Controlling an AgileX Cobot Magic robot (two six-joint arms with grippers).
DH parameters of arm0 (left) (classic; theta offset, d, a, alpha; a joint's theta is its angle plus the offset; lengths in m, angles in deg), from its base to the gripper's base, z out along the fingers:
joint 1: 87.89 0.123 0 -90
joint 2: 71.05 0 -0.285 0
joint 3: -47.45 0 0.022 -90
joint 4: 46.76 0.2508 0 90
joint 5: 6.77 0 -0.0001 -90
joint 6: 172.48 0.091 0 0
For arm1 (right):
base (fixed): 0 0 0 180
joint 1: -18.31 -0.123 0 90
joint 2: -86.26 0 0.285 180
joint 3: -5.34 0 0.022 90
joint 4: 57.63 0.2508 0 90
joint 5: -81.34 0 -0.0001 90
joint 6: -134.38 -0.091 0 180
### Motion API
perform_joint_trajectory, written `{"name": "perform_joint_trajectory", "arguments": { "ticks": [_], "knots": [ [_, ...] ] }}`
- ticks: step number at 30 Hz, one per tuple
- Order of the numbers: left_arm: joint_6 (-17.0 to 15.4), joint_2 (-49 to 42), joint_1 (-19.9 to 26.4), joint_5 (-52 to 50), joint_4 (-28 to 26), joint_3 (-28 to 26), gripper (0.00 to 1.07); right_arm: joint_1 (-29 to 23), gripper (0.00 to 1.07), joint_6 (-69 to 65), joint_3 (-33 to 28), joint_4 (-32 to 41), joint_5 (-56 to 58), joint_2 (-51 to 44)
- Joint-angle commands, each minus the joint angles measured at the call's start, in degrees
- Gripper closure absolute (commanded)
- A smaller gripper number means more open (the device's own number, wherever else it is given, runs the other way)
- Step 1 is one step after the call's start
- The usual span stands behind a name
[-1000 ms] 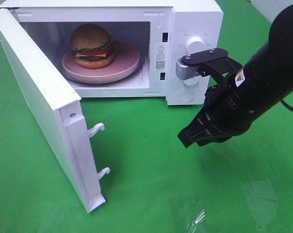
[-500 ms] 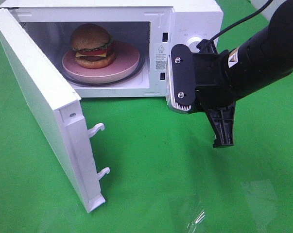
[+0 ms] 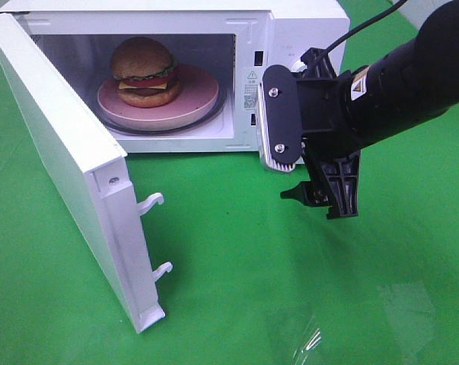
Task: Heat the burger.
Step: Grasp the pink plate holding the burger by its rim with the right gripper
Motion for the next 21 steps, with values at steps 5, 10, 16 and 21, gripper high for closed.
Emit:
{"name": "perform_joint_trajectory", "arguments": {
  "ticks": [5, 10, 16, 21],
  "knots": [
    [-0.11, -0.23, 0.23, -0.29, -0.23, 0.11, 0.08, -0.92, 0.11, -3.27, 2.29, -3.38, 0.57, 2.52],
    [-0.11, -0.23, 0.23, -0.29, -0.23, 0.11, 0.08, -3.15, 0.13, -9.57, 5.27, -10.54, -1.6, 5.5],
    [-0.11, -0.23, 0.23, -0.29, -0.23, 0.11, 0.08, -3.67, 0.14, -14.73, 12.55, -15.36, -2.64, 12.72],
    [-0.11, -0.23, 0.23, -0.29, -0.23, 0.11, 0.08, -3.67, 0.15, -14.73, 15.87, -16.27, -3.72, 16.1]
  ]
}}
